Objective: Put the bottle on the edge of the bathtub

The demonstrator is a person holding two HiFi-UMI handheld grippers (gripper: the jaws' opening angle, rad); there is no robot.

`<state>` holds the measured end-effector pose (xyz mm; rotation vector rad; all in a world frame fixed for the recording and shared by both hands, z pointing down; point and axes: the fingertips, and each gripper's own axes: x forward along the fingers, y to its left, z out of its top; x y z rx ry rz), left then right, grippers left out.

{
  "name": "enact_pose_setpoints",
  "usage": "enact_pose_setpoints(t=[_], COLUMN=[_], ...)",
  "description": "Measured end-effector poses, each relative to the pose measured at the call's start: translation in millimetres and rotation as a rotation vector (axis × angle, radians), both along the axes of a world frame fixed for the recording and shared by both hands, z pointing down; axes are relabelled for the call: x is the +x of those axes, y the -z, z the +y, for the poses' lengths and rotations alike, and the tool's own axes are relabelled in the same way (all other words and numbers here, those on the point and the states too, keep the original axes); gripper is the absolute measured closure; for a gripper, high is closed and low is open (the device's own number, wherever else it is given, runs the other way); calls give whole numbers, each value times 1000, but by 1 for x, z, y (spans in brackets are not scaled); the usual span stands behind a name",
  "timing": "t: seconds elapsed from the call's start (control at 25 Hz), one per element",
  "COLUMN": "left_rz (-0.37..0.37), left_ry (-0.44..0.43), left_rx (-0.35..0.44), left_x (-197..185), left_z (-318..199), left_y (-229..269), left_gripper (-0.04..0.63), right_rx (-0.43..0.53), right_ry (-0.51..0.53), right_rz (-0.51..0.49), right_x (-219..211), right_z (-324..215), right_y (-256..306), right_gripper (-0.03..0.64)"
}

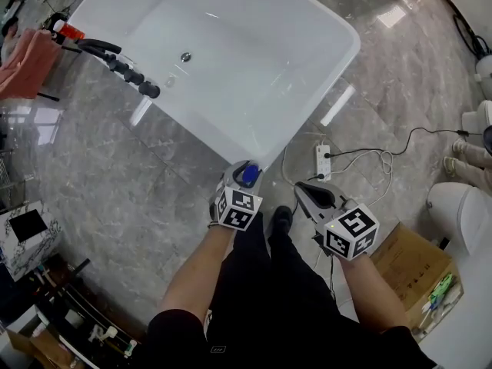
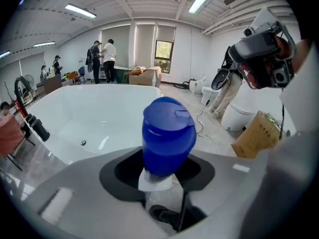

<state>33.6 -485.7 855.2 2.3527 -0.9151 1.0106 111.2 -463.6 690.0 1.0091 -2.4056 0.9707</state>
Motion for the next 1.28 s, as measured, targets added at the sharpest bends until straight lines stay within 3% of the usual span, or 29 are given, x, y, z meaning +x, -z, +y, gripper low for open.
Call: enact_pose_setpoints(t=[0.24,0.56,0.92,1.08,1.28], left_rz=[-10,10,97,176,245], left_ry=[12,60,210,276,302], left_rx=[-2,60,148,188,254], left_x=[-1,-8,-17,-20,-23], left_z=[2,3,13,31,57], left_y=[15,69,163,206,262], left_gripper=[425,411,408,408,408], right_rx=[29,84,135,160,182], right_ry=[8,-7,-26,-23,0], right_rz=[-5,-17,-42,-67,-121], right_x=[3,16,49,55,52], right_z=[8,27,62,77,93], right_y=[18,53,84,95,109], right_gripper=[604,604,604,604,604])
